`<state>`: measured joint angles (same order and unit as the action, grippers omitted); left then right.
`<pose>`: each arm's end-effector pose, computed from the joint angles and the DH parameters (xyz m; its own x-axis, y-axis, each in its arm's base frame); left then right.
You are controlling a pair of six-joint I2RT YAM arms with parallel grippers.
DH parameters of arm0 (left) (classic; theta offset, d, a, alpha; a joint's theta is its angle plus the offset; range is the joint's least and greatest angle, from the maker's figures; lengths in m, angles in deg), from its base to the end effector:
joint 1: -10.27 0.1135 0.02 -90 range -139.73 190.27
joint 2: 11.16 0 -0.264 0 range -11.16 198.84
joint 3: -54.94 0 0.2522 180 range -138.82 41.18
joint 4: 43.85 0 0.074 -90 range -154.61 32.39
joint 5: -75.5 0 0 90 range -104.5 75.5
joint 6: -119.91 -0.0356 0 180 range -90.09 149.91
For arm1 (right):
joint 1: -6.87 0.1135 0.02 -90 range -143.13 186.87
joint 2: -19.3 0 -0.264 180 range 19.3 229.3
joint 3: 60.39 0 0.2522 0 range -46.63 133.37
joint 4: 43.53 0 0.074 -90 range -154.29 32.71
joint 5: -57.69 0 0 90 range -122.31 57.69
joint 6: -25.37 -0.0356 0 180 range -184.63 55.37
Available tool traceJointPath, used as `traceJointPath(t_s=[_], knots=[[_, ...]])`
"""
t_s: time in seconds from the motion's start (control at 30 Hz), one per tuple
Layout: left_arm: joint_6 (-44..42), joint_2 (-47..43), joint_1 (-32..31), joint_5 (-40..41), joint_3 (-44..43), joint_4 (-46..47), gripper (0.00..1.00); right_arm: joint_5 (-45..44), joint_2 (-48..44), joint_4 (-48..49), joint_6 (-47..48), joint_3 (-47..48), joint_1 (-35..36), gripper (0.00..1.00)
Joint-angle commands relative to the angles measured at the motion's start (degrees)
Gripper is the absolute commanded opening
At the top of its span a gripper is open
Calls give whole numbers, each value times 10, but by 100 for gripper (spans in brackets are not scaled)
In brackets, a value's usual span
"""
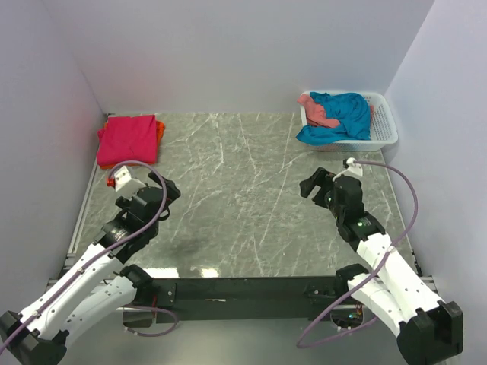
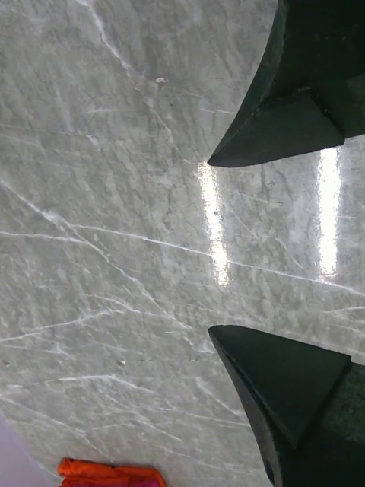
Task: Fold and stack the t-shirts
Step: Grab the tshirt from the pile
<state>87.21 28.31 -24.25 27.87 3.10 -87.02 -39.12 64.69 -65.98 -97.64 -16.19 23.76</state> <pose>0.1361 -0.0645 0.2840 -0.1789 -0.6315 -0.7544 -0.3865 0.7503 -0.5364 0.1801 0.0503 0.2524 -0.4223 0.4371 -0.7941 0.0543 0.8867 0.4592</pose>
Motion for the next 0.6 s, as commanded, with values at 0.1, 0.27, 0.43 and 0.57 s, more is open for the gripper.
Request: traceJointPath(t_s=[0.1,0.27,0.43,0.57], knots=[[38,3,0,53,-2,-25,99,-28,47,24,1,69,-2,100],[48,3,0,56,4,-23,100,-128,155,-11,15,190,-3,100],[48,3,1,66,8,-20,99,-170,307,-112,29,376,-53,100],[54,0,1,76,10,-22,100,-136,470,-164,51,566,-105,100]])
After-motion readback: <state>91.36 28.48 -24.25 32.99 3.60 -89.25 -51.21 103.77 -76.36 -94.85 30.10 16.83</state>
